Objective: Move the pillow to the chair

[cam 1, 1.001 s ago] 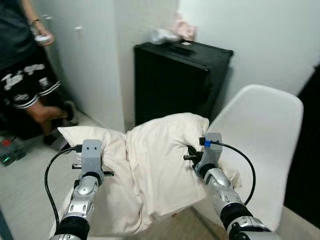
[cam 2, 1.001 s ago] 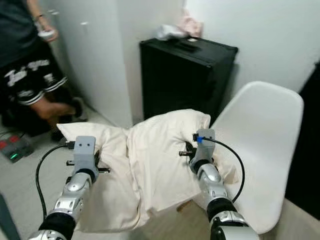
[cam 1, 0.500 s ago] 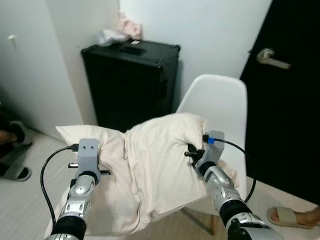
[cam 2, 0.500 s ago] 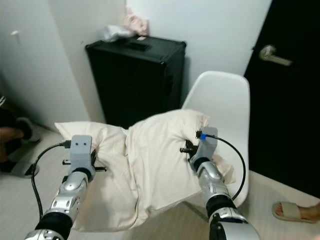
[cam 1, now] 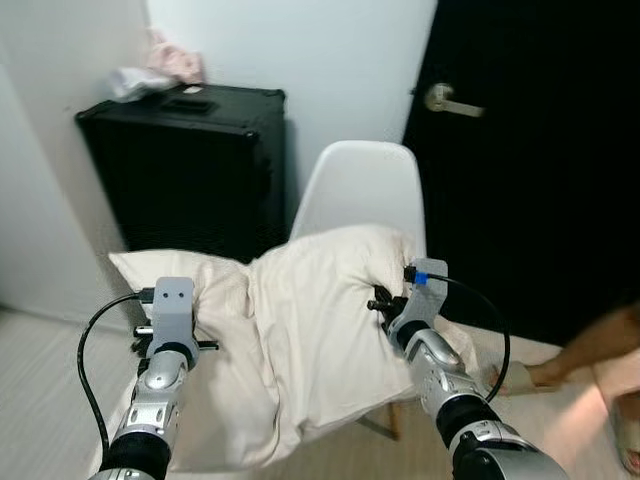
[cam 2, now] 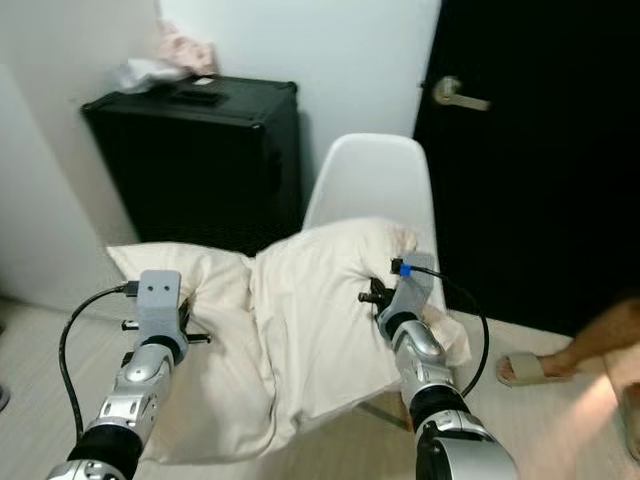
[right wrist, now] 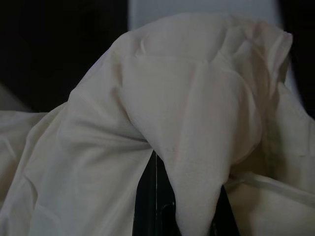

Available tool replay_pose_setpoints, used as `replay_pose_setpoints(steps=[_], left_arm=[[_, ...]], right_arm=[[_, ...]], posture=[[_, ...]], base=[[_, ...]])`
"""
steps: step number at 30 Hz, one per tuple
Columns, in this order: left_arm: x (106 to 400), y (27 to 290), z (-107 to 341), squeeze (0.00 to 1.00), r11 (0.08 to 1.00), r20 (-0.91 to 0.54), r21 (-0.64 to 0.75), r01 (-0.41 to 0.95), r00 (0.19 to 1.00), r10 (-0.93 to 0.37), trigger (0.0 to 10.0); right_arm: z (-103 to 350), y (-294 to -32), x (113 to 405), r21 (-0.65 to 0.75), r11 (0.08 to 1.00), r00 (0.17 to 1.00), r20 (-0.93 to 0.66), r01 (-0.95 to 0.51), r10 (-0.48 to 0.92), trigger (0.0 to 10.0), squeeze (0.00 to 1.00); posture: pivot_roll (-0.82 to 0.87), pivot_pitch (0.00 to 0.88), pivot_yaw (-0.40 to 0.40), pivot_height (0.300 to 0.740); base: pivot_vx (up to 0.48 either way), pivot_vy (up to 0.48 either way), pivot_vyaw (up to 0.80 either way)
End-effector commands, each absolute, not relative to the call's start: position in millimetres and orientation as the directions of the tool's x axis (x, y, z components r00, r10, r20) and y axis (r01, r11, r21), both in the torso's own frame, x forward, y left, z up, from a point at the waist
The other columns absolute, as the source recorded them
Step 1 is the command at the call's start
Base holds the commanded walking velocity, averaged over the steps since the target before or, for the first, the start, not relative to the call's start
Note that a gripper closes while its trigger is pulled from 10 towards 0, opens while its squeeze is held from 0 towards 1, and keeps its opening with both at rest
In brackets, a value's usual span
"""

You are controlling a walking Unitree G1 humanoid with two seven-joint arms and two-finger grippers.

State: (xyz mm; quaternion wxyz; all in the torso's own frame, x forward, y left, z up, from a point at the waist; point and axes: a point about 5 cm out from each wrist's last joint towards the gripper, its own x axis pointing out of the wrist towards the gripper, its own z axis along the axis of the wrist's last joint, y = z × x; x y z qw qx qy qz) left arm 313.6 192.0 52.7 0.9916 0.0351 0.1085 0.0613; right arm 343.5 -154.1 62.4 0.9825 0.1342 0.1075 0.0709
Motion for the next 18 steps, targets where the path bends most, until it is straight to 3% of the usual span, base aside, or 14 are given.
replay_pose_setpoints(steps=[1, 9, 18], left_arm=[[317.7, 181.0, 59.0, 0.00, 0.995, -0.184, 0.067, -0.076, 0.979, 0.088, 10.0], [317.0, 174.5, 59.3, 0.00, 0.997, -0.191, -0.053, -0.063, 0.980, 0.052, 10.0], [314.5, 170.7, 56.7, 0.00, 0.998, -0.213, -0.051, -0.044, 0.976, 0.033, 10.0]], right_arm=[[71.4, -153.9, 348.0, 0.272, 0.955, 0.975, -0.152, -0.119, 0.165, 10.0, 0.00], [69.5, -157.1, 346.6, 0.267, 0.958, 0.976, -0.157, -0.107, 0.152, 10.0, 0.00], [67.4, -156.1, 345.8, 0.249, 0.962, 0.973, -0.173, -0.108, 0.154, 10.0, 0.00]], posture=[[0.02, 0.020, -0.018, 0.740], [0.02, 0.022, -0.018, 0.740], [0.02, 0.027, -0.026, 0.740]], base=[[0.000, 0.000, -0.80], [0.000, 0.000, -0.80], [0.000, 0.000, -0.67]])
